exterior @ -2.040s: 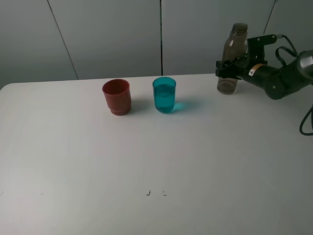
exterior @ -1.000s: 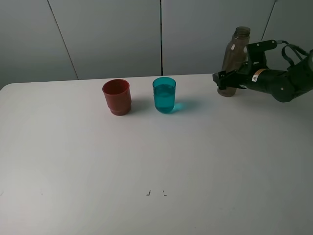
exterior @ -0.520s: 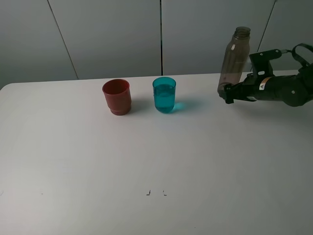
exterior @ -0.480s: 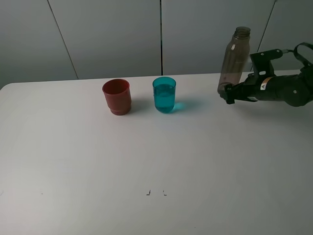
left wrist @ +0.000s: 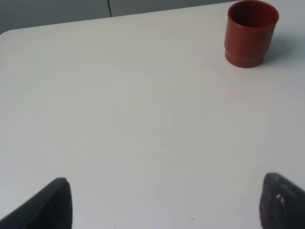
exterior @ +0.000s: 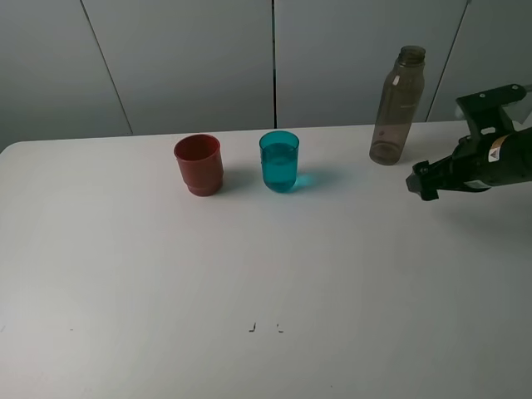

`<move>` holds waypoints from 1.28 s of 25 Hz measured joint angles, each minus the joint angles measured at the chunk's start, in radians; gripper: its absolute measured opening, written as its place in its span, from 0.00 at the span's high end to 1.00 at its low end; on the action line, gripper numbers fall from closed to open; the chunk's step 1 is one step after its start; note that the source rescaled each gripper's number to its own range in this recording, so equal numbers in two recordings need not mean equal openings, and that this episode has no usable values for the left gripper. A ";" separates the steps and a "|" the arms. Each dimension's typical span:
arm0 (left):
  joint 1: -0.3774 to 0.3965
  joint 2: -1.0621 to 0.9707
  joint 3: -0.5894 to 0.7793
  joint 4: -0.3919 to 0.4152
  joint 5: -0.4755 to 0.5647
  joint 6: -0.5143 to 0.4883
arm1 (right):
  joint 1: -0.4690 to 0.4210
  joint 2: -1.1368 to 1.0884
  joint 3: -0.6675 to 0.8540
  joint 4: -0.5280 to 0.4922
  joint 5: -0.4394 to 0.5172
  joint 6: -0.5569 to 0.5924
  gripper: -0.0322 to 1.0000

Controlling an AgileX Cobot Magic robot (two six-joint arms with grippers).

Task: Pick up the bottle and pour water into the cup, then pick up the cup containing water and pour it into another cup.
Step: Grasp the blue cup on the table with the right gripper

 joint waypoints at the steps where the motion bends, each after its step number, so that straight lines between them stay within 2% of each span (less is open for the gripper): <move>1: 0.000 0.000 0.000 0.000 0.000 0.000 | 0.000 -0.028 0.026 -0.002 0.002 0.001 0.00; 6: 0.000 0.000 0.000 0.000 0.000 0.000 | 0.000 -0.162 0.145 -0.004 0.008 0.047 0.00; 13: 0.000 0.000 0.000 0.000 0.000 0.000 | 0.000 -0.302 0.296 -0.004 0.002 0.176 0.00; 16: 0.000 0.000 0.000 0.000 0.000 0.000 | 0.013 -0.323 0.333 -0.031 -0.046 0.196 0.00; 21: 0.000 0.000 0.000 0.000 0.000 0.000 | 0.134 -0.326 0.342 -0.132 -0.111 0.202 0.05; 24: 0.000 0.000 0.000 0.000 0.000 0.000 | 0.184 -0.326 0.342 -0.157 -0.169 0.205 0.06; 28: 0.000 0.000 0.000 0.000 0.000 0.000 | 0.191 -0.326 0.342 -0.159 -0.272 0.195 0.06; 32: 0.000 0.000 0.000 0.000 0.000 0.000 | 0.191 -0.326 0.342 -0.156 -0.362 0.131 0.06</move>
